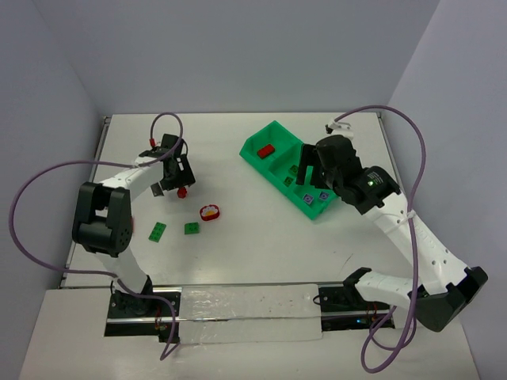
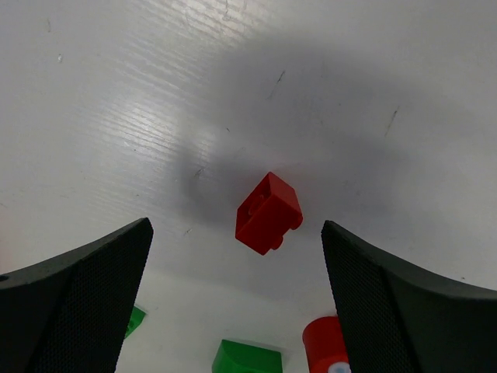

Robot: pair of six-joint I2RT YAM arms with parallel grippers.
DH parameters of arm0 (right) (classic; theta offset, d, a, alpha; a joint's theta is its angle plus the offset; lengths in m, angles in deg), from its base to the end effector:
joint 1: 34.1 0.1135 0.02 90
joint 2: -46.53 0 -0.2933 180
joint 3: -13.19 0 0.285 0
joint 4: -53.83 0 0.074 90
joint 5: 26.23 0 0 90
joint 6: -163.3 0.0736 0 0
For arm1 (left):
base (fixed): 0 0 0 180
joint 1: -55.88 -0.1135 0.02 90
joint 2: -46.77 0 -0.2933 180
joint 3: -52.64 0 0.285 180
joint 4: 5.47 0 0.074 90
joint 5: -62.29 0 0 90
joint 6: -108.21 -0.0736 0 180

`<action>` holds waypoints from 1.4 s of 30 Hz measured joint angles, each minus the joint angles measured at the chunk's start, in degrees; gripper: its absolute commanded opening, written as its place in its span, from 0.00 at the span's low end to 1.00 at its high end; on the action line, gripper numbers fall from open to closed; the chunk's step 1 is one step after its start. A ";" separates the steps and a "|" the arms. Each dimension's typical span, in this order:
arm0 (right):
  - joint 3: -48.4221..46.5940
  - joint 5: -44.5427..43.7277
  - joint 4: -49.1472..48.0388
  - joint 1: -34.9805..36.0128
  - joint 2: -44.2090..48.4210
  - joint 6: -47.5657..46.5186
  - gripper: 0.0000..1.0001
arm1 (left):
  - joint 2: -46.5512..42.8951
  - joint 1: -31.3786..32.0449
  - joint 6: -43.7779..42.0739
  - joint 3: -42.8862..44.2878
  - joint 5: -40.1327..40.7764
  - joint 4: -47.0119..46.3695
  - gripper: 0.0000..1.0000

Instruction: Sort the legos into containers by color

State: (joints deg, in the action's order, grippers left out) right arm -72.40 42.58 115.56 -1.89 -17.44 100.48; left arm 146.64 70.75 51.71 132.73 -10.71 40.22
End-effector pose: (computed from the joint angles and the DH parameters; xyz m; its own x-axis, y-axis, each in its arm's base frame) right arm 0.2387 0.1189 0.3902 -0.6051 0.1222 -0.7867 0.0150 0.9897 0.1422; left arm 0.3906 -0.0814 0.1747 -0.8039 -0.3327 -0.4930 -0.3785 0.9256 -0.0073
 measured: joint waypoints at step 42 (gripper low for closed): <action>0.72 -1.05 -0.97 0.00 -0.50 -1.24 0.95 | 27.71 15.88 -3.98 56.61 -12.82 7.08 0.05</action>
State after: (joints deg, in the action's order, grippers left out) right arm -71.68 41.53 114.59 -1.89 -17.94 99.23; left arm 174.34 86.63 47.73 189.35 -23.53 47.30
